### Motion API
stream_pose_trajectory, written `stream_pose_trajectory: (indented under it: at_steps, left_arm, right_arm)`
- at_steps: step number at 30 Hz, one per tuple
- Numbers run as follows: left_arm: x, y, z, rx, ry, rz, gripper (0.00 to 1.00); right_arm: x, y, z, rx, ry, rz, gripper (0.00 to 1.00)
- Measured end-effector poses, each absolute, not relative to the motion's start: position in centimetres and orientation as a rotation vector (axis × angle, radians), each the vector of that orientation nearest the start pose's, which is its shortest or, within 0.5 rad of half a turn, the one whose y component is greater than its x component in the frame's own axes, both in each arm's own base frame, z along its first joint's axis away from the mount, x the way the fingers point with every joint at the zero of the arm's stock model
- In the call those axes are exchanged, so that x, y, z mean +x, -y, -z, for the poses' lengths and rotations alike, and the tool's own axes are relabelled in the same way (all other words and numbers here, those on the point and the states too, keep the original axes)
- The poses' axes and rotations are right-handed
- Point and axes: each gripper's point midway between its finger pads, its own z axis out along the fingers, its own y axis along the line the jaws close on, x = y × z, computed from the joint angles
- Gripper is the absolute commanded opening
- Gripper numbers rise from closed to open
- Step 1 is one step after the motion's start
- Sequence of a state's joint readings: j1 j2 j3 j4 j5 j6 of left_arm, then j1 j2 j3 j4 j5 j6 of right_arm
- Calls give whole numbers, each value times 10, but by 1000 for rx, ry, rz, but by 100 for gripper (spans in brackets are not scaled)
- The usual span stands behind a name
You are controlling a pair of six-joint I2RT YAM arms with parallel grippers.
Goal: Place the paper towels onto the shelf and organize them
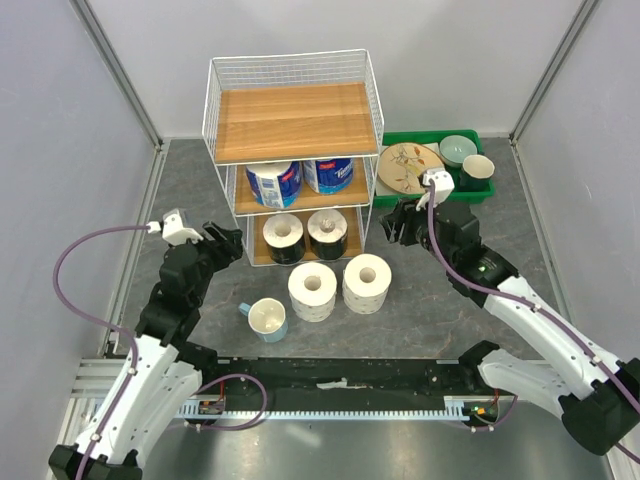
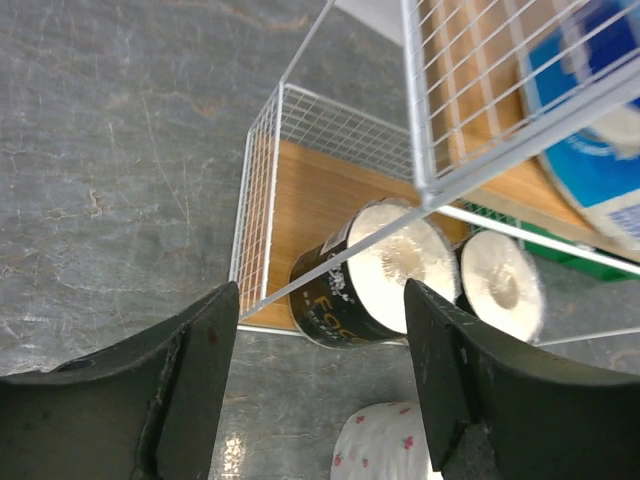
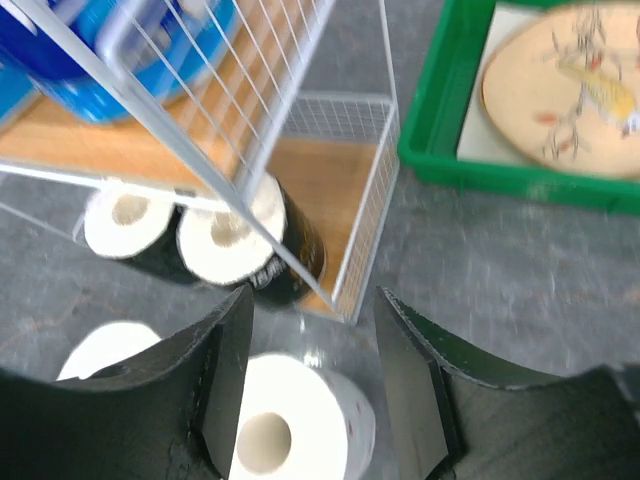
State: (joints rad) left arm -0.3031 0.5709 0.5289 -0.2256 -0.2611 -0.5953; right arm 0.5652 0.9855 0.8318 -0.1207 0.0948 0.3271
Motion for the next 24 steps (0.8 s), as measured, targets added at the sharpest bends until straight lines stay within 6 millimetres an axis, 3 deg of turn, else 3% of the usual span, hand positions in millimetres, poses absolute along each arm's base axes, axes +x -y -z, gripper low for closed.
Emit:
stream_pose_trajectory:
  at_steps: [4,12,16,22,24]
  left_arm:
    - [263,58,-219,-452,-1768,404,76]
    - [254,56,-208,-464,-1817,389,76]
    - [252,55,-204,-466,-1831,382,76]
    - [252,55,-203,-467,-1835,379,76]
    - [251,55,-203,-469,-1836,376,76]
  right_arm:
    - [286,-182,-222,-135,-2009,-525,64]
    - [257,-180,-180,-129,-2225,-540,68]
    - [250,-183,-163,-139,-2296,-557,67]
    - [241,-188,-119,-112,-2440,-564,66]
    - [244,-192,-119,-106,-2434,-586,66]
